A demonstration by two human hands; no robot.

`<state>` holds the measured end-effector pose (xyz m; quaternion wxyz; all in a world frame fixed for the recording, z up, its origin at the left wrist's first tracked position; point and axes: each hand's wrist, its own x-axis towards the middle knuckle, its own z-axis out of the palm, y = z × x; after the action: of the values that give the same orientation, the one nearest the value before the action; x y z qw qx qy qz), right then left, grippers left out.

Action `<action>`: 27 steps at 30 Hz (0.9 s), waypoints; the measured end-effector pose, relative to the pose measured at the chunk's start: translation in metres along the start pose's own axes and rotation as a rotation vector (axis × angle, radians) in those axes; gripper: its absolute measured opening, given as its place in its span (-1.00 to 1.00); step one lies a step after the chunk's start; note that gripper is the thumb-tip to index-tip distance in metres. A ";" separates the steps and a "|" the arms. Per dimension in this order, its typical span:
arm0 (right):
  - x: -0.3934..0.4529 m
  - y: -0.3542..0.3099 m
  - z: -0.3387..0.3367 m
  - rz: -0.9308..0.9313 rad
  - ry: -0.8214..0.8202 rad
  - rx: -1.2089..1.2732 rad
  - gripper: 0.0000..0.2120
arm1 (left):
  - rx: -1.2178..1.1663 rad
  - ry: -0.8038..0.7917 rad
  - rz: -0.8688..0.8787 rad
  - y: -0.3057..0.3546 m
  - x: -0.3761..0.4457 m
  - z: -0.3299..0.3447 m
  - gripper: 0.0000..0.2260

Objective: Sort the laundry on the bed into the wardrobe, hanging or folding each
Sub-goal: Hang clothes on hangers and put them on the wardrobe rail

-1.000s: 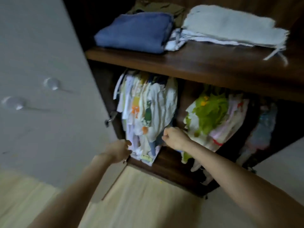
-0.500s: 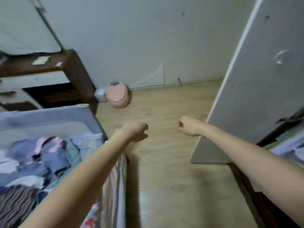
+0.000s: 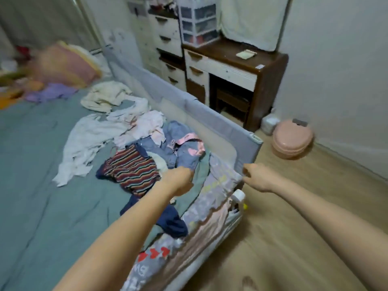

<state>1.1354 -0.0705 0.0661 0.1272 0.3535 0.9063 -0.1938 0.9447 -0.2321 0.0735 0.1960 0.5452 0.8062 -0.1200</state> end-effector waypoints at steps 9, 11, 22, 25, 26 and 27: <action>0.139 -0.077 -0.010 -0.382 -0.200 -0.223 -0.84 | -0.269 -0.062 -0.523 -0.083 -0.036 0.041 -0.76; 0.166 -0.103 -0.001 -0.448 -0.236 -0.251 -0.84 | -0.303 -0.068 -0.591 -0.102 -0.041 0.051 -0.71; 0.321 -0.240 0.039 -0.488 -0.247 -0.183 -0.77 | -0.661 0.086 -0.700 -0.275 0.039 0.062 -0.70; 0.374 -0.268 0.050 -0.476 -0.225 -0.147 -0.76 | -0.749 0.141 -0.704 -0.324 0.080 0.062 -0.75; 0.390 -0.277 0.053 -0.478 -0.218 -0.139 -0.78 | -0.775 0.151 -0.718 -0.337 0.093 0.062 -0.74; 0.406 -0.285 0.058 -0.485 -0.217 -0.131 -0.82 | -0.785 0.162 -0.729 -0.350 0.106 0.063 -0.73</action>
<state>0.6525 -0.0485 -0.0608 0.1962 0.0944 0.9561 -0.1962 0.5979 -0.3016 -0.0377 0.2678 0.1233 0.9399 0.1725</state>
